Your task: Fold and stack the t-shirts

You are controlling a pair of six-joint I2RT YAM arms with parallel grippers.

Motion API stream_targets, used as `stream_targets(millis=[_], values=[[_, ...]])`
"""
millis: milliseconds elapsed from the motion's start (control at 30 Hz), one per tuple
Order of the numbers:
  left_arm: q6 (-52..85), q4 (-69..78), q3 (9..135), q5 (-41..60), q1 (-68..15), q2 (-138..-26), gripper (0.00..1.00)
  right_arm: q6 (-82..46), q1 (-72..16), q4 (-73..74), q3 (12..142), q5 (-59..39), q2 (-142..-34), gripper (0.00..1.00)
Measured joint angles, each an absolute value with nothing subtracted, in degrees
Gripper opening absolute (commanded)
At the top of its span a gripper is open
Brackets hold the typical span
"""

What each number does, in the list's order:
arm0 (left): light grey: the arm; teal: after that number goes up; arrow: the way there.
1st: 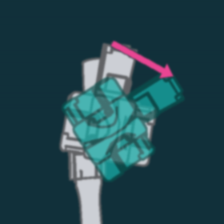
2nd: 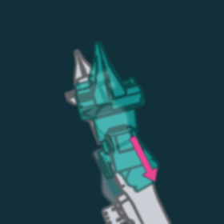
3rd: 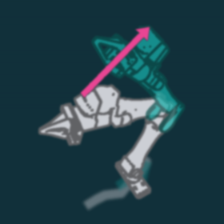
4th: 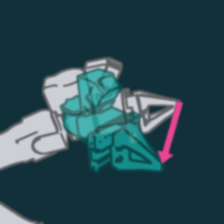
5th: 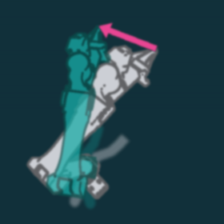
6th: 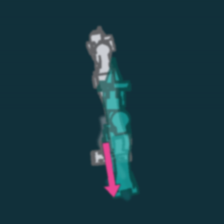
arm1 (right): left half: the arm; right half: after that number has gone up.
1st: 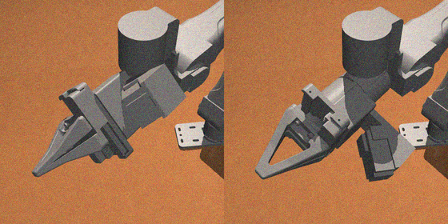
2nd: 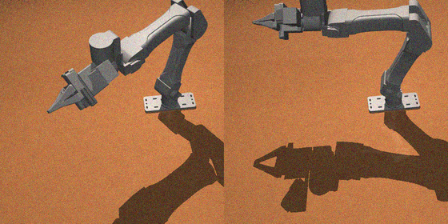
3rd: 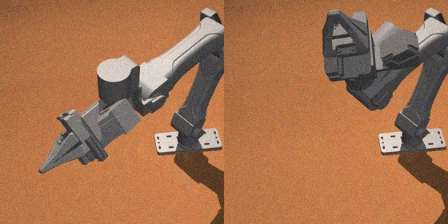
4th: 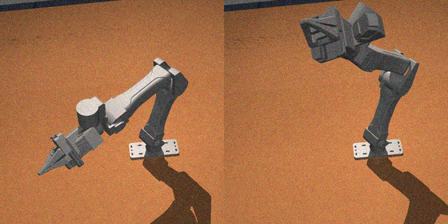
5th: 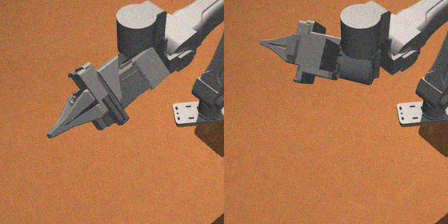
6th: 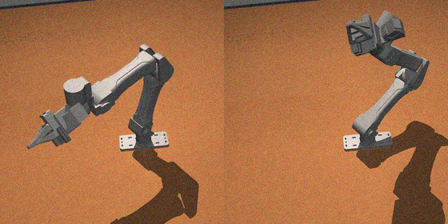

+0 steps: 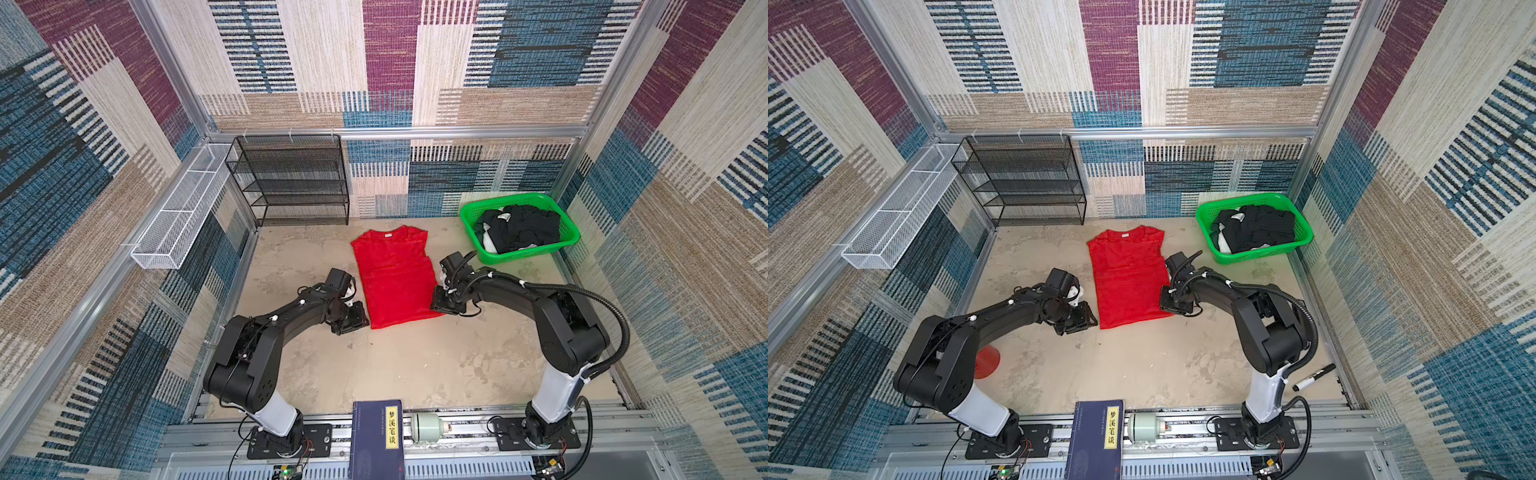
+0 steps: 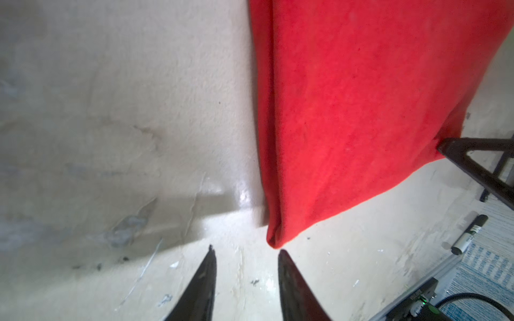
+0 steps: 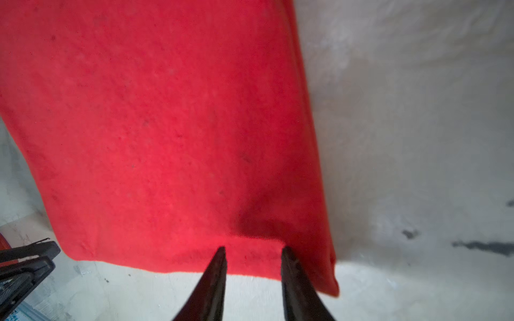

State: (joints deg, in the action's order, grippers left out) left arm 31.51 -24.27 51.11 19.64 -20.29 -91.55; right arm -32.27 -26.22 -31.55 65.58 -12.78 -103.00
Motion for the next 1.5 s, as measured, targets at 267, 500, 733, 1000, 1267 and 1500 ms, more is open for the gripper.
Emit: stream_targets(millis=[267, 500, 733, 1000, 1267, 1500], values=[[33.06, -22.44, 50.41, 21.06, -21.80, -92.51, 0.40, -32.75, -26.09, -32.80, 62.30, -11.38, -99.63, 0.42], [36.47, -20.86, 50.48, 21.37, -24.03, -94.72, 0.42, -32.69, -24.86, -32.88, 61.08, -11.29, -99.55, 0.45], [39.24, -19.29, 50.72, 20.88, -24.18, -95.39, 0.41, -31.79, -24.01, -32.29, 60.82, -10.94, -100.90, 0.42], [40.60, -16.95, 52.16, 21.02, -24.27, -97.62, 0.27, -31.42, -23.88, -29.10, 61.08, -12.01, -102.26, 0.30], [40.75, -17.37, 51.18, 19.46, -24.45, -97.08, 0.00, -31.55, -23.92, -28.40, 60.38, -12.73, -101.62, 0.00], [41.43, -22.02, 46.02, 19.84, -26.87, -86.08, 0.00, -31.44, -24.03, -29.89, 51.90, -14.85, -86.85, 0.00]])
